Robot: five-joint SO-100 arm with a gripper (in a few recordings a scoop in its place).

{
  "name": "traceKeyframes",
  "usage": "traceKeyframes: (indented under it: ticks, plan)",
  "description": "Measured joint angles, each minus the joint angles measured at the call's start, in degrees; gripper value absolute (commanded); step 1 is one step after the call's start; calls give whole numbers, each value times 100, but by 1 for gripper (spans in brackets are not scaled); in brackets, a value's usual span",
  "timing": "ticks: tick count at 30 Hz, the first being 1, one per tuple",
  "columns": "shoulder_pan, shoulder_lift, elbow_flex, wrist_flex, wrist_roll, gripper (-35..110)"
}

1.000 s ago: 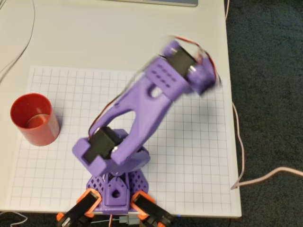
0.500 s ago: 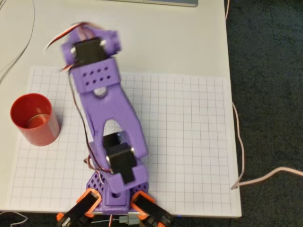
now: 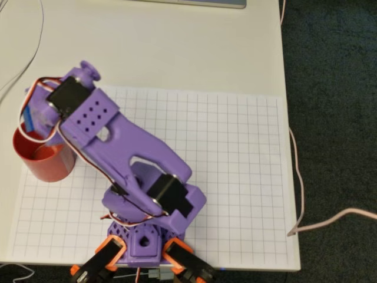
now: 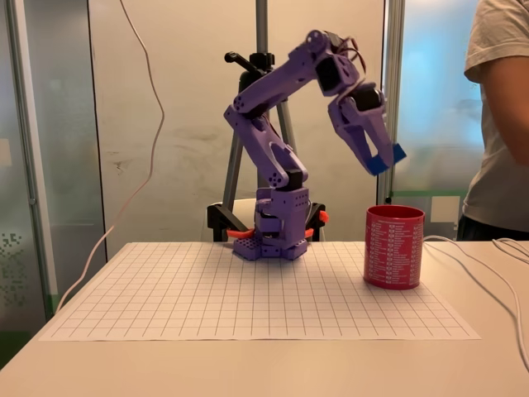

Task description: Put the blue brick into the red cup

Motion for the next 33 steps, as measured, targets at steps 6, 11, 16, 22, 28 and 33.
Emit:
traceKeyframes:
  ticks: [6, 11, 16, 22, 28, 33]
  plan:
    - [-343, -466, 44, -123, 53, 0]
    - [-615, -738, 97, -158, 53, 0]
    - [-650, -756, 97, -229, 0, 24]
    - [-510, -738, 185, -264, -308, 48]
    - [-413, -712, 281, -264, -325, 48]
    - [-352, -712, 290, -264, -422, 48]
